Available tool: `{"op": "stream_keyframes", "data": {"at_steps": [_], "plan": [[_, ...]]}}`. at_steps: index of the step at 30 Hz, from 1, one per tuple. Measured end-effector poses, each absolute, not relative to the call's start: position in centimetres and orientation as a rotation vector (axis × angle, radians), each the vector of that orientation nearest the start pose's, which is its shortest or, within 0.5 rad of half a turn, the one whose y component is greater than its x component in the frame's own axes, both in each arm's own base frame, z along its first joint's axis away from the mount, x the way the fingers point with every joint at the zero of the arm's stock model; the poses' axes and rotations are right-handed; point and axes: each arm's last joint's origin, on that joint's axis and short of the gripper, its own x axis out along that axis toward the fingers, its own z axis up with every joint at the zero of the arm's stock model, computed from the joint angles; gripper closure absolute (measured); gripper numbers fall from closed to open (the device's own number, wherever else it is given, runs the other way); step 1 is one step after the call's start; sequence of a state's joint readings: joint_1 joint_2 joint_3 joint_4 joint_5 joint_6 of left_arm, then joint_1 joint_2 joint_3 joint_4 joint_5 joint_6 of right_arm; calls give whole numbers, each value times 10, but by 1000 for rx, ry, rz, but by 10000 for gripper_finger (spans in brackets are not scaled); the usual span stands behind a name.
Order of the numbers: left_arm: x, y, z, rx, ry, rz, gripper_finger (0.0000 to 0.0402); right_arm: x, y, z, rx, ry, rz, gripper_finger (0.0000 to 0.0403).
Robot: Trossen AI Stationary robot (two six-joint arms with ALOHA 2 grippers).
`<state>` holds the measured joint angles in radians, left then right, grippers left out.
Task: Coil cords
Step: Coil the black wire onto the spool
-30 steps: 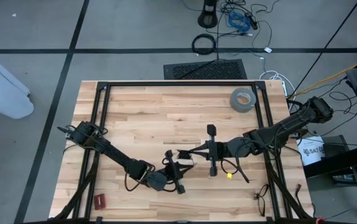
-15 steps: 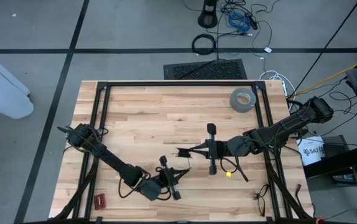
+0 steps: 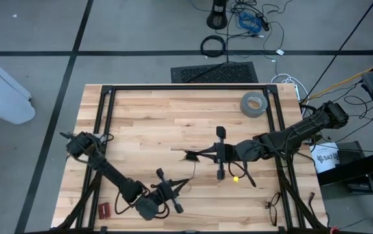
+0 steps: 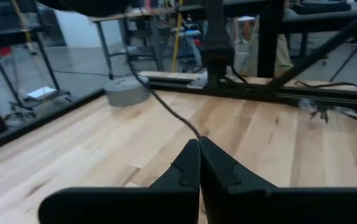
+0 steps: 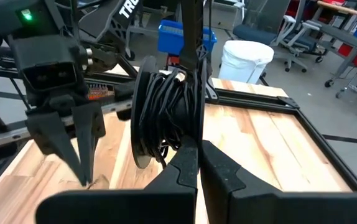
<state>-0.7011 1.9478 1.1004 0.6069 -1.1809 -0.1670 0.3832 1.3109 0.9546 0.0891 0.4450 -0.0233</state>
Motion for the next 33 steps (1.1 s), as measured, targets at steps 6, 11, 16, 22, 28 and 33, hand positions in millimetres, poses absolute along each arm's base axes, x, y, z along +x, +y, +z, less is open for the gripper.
{"op": "stream_keyframes", "data": {"at_steps": [6,11,16,22,28,33], "plan": [[316,-246,188,43,87,518,400,276,100,304,-98,249,-57,403],[311,-253,188,14,82,485,400,274,106,304,-62,246,-37,403],[318,-252,184,-68,130,296,375,272,112,306,-35,231,-19,403],[330,-235,177,-130,187,289,317,270,116,306,-17,230,-6,403],[334,-231,176,-129,199,270,292,270,116,306,-17,230,-6,403],[334,-230,176,-111,201,269,290,270,116,306,-20,230,-6,403]]}}
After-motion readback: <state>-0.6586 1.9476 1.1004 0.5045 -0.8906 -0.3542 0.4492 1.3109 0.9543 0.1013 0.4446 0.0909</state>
